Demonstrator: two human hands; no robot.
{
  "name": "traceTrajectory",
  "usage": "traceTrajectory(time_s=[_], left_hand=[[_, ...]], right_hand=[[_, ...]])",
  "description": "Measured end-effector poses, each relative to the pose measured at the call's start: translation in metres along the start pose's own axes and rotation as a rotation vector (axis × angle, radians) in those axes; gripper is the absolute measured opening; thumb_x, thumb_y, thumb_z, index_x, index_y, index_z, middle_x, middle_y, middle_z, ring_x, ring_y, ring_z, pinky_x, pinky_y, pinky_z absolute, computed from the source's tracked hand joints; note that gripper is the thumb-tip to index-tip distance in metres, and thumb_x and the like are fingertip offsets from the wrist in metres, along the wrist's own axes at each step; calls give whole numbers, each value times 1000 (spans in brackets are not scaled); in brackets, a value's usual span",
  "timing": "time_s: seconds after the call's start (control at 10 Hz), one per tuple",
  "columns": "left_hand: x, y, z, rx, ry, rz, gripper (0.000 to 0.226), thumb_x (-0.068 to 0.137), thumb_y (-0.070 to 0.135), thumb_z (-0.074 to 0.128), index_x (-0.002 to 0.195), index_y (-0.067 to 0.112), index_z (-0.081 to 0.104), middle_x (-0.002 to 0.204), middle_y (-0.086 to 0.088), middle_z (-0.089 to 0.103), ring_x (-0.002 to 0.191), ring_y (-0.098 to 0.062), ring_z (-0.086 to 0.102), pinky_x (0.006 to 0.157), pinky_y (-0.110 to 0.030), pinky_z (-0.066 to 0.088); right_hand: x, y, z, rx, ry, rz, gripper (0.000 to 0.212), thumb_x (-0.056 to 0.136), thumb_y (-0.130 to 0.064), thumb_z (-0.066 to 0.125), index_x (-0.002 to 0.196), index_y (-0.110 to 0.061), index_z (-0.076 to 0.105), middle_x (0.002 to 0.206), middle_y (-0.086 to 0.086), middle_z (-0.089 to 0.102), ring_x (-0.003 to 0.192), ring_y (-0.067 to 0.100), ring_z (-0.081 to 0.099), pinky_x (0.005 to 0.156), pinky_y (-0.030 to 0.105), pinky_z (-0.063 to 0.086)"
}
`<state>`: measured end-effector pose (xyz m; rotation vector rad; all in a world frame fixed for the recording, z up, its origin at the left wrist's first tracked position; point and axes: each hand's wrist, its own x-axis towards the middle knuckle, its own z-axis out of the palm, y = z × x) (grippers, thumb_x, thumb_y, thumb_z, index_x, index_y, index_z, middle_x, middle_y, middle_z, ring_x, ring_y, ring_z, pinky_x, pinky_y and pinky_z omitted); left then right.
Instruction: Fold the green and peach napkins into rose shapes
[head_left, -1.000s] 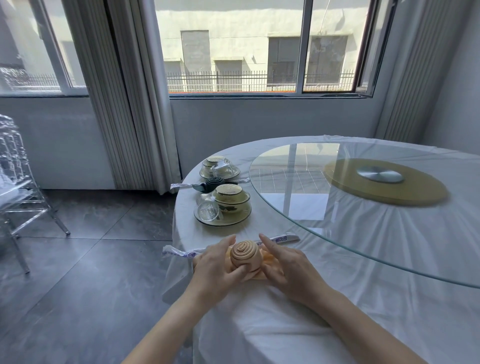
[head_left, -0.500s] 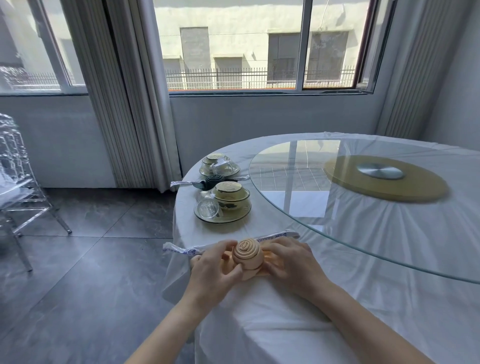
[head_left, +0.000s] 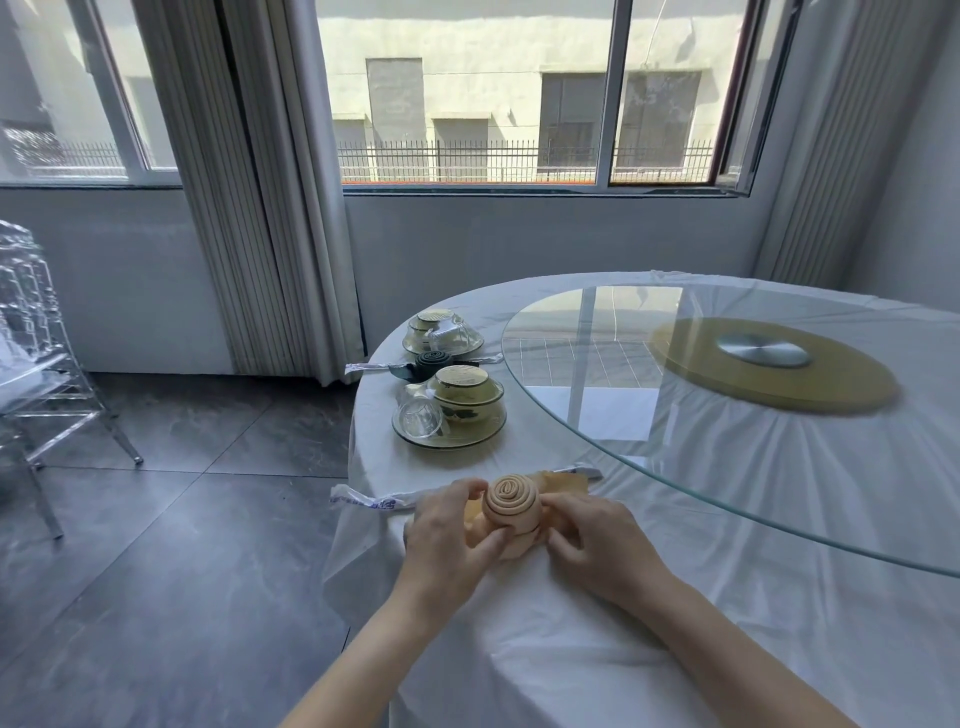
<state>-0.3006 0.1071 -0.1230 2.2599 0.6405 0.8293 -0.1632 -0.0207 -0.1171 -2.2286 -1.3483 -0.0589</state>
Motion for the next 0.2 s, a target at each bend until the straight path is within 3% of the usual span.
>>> traceTrajectory(time_s=[0.1, 0.2], left_hand=[[-4, -5, -7, -29, 23, 40, 65, 60, 58, 59, 117, 27, 57, 105, 21, 51, 110, -13, 48, 94, -33, 38], [-21, -21, -14, -89, 155, 27, 51, 61, 60, 55, 109, 42, 50, 108, 28, 51, 109, -5, 49, 93, -31, 37]], right_hand=[[-1, -1, -3, 35, 25, -8, 65, 66, -51, 32, 117, -25, 62, 112, -9, 66, 104, 16, 60, 93, 33, 44], [-3, 3, -6, 103, 86, 0, 61, 68, -49, 37, 115, -22, 65, 109, -6, 68, 101, 16, 62, 90, 33, 46]])
